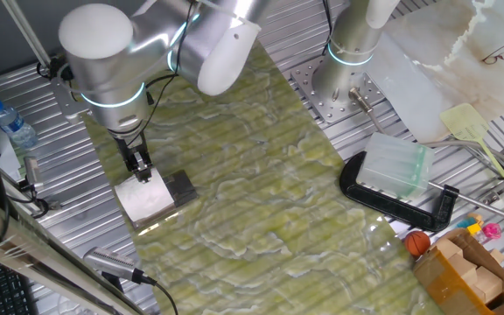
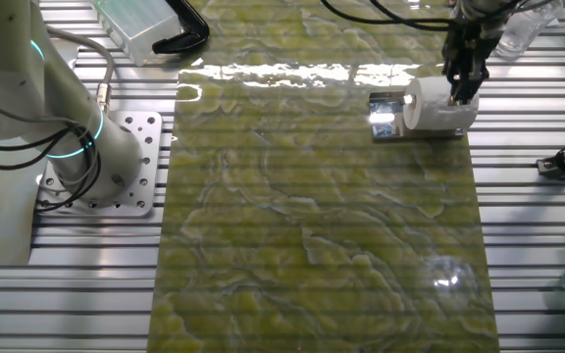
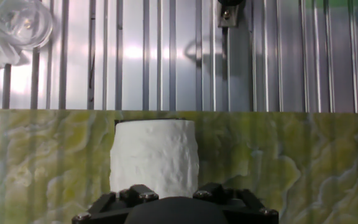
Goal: Take the roll of paper down from the shelf
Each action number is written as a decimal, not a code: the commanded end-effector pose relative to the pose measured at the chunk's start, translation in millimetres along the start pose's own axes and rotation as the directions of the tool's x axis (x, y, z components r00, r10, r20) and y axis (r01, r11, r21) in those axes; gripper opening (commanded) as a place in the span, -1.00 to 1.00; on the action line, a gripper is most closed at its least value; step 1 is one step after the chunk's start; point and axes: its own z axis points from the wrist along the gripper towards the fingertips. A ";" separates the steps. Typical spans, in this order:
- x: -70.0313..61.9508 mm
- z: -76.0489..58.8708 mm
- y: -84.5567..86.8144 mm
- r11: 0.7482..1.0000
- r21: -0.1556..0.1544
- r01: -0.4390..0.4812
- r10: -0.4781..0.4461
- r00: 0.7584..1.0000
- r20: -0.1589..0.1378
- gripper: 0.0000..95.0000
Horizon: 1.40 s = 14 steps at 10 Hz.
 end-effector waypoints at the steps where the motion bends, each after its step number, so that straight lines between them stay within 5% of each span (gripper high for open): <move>1: -0.1 1.6 1.7 1.000 0.002 0.021 -0.021 1.000 0.005 1.00; 8: 1.0 5.0 6.7 0.999 -0.004 0.034 -0.034 0.999 -0.004 1.00; 9: 1.0 5.6 6.6 0.999 0.004 0.037 -0.037 0.999 -0.005 0.60; 14: 1.0 7.0 6.3 1.000 -0.010 0.030 -0.030 0.999 -0.028 0.60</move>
